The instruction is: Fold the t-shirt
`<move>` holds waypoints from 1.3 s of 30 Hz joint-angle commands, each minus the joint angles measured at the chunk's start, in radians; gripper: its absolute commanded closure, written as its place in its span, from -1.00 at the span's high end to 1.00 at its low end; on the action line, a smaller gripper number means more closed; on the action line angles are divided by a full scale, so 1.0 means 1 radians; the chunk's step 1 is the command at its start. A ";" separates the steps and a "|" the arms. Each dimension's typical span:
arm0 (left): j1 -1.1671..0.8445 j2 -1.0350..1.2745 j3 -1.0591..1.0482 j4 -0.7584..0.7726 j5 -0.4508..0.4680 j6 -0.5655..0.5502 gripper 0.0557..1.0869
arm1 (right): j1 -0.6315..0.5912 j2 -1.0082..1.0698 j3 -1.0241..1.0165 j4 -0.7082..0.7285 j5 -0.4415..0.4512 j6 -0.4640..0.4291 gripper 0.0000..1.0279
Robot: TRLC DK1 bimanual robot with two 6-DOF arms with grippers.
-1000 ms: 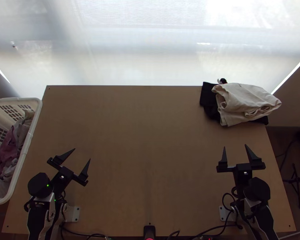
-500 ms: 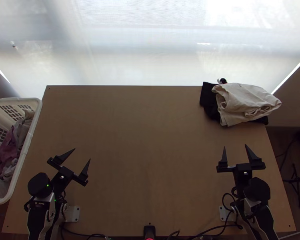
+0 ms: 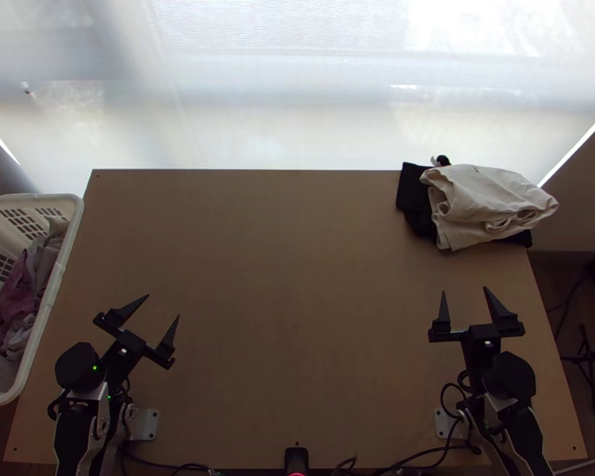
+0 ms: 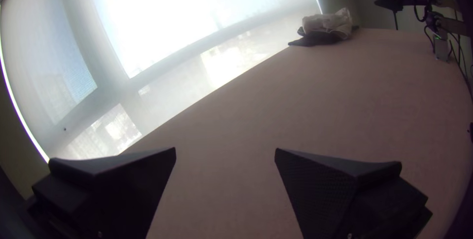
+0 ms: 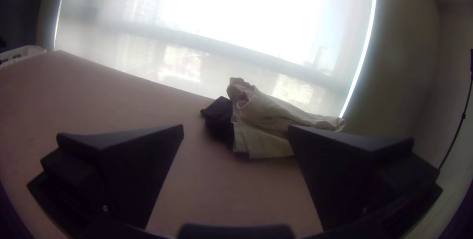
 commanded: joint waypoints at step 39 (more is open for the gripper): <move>0.646 0.720 0.862 -0.113 -0.190 -0.248 0.90 | -0.183 0.950 0.974 -0.336 0.092 -0.036 0.91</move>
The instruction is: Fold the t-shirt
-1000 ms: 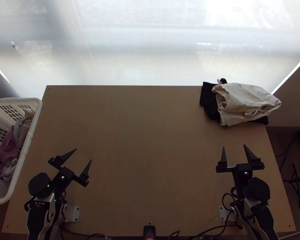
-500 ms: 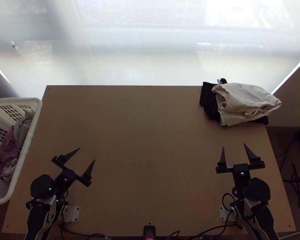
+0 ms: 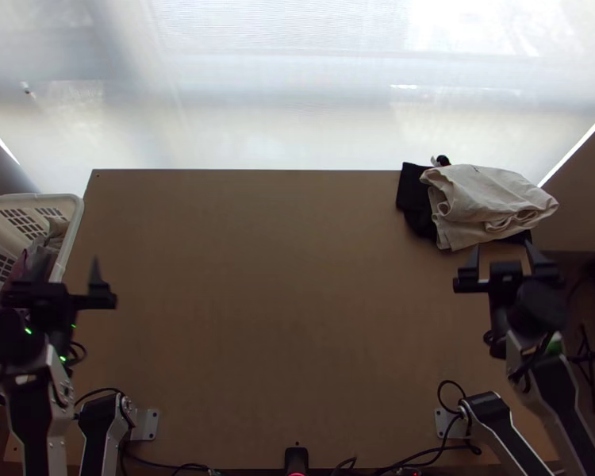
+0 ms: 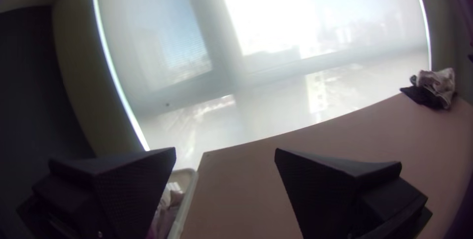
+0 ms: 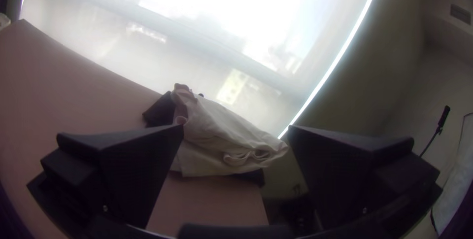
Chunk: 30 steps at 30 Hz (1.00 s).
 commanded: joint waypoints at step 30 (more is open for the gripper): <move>0.780 1.666 1.160 -0.601 0.012 0.371 0.90 | 0.070 0.730 1.396 -1.089 -0.147 0.319 0.90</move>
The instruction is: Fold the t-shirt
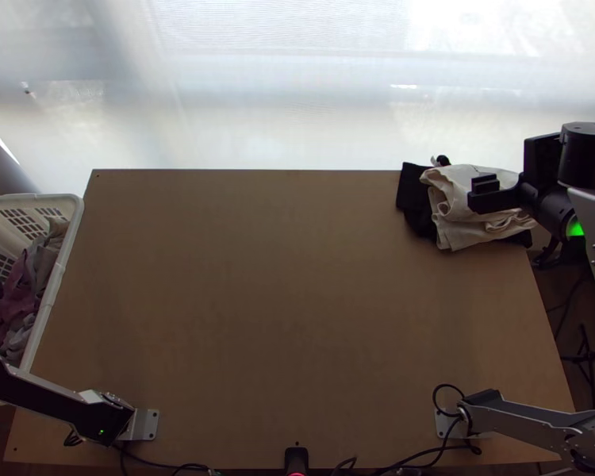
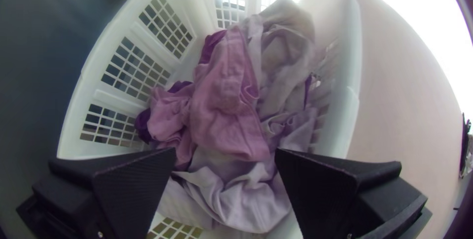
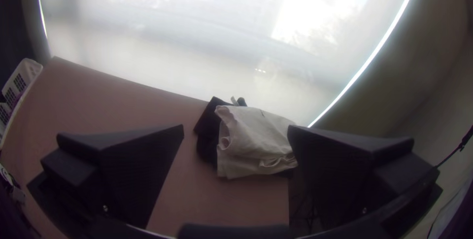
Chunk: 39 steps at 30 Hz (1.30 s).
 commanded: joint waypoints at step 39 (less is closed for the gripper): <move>-0.135 0.069 0.290 -0.199 0.058 0.094 -0.92 | 0.021 0.065 0.077 -0.040 -0.004 -0.024 0.90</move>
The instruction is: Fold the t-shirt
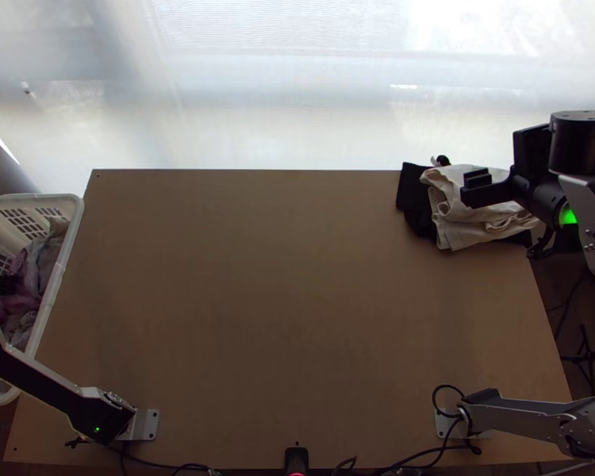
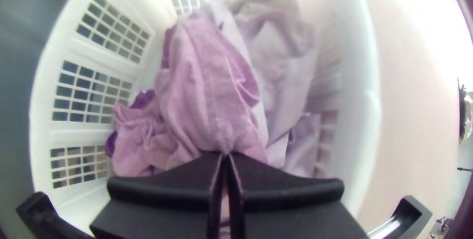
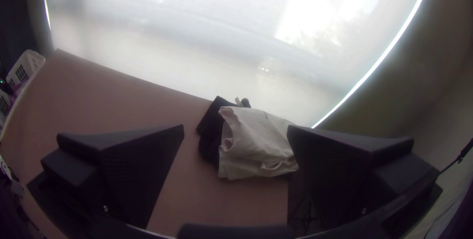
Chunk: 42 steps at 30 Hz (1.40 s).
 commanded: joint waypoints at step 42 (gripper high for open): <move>-0.084 -0.693 -0.409 -0.271 0.252 0.321 0.92 | 0.005 -0.036 -0.130 -0.024 -0.004 -0.021 0.90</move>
